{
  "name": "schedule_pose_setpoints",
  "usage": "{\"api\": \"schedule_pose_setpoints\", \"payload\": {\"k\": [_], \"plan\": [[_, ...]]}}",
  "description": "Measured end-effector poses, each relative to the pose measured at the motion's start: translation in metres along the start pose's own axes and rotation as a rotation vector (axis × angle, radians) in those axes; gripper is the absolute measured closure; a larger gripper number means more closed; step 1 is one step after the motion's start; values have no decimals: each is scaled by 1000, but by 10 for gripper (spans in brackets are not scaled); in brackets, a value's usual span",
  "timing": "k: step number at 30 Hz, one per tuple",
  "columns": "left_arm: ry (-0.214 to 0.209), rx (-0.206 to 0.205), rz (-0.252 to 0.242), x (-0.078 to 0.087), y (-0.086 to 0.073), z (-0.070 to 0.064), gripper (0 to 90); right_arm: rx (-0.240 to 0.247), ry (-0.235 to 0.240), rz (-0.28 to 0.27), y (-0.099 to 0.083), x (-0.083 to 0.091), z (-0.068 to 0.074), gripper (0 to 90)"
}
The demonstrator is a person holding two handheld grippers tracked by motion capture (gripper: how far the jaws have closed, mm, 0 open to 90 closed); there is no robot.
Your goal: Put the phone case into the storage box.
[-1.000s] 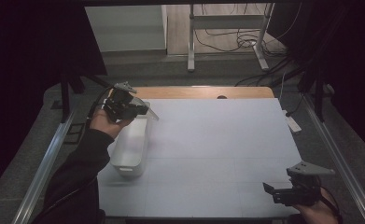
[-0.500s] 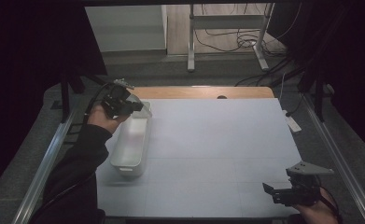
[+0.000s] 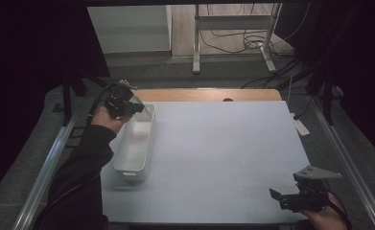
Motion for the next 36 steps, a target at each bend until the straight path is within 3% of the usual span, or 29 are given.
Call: {"api": "schedule_pose_setpoints", "payload": {"k": [22,36], "plan": [[44,59,56,-45,-8,20,884,13,7,9,0,-1,2,0],[62,96,69,-67,-10,24,883,27,13,15,-1,-2,3,5]]}}
Point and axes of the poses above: each handheld gripper's, and its own axes: x roughly backward along the jaws, y roughly out of its top, z roughly to its left, the point moved 10 cm from there along -x, roughly forward along the jaws, and after that the axes turned 13 degrees about x, right-handed, at the moved point
